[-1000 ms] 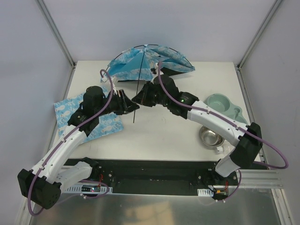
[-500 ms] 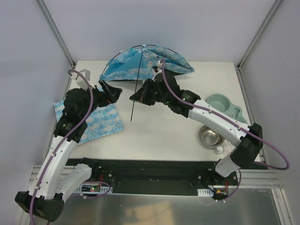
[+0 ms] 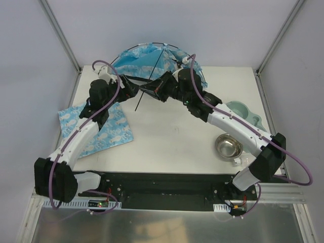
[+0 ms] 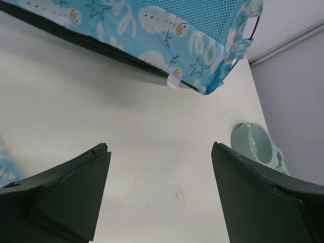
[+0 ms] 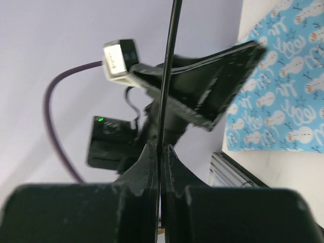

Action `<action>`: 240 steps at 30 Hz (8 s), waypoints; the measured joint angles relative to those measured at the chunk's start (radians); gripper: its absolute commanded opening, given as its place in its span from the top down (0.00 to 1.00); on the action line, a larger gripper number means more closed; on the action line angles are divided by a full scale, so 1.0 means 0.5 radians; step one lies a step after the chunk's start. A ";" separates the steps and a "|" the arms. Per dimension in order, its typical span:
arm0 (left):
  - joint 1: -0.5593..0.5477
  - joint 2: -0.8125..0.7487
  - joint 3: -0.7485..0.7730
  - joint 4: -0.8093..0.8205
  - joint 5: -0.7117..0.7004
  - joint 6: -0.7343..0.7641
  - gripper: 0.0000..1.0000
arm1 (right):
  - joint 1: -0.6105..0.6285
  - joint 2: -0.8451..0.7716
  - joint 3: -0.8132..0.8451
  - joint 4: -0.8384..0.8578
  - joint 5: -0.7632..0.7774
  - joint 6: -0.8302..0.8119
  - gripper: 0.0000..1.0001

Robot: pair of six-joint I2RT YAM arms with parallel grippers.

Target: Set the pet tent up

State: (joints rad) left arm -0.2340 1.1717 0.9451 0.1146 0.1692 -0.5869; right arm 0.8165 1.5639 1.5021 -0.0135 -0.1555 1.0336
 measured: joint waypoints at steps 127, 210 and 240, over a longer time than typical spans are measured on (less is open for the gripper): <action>-0.235 0.518 0.143 0.355 0.650 0.082 1.00 | -0.332 0.091 -0.408 0.814 0.529 -0.433 1.00; -0.196 0.345 0.143 -0.119 0.440 -0.252 1.00 | -0.007 0.121 -0.488 0.758 0.436 -0.870 1.00; -0.163 0.101 -0.226 0.436 0.694 0.115 1.00 | -0.167 0.080 -0.514 0.861 0.452 -0.539 1.00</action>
State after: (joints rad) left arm -0.3157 1.2224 0.8322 0.3325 0.5163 -0.5293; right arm 0.7330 1.6039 1.2449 0.4171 0.0708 0.7639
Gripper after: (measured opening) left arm 0.029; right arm 0.042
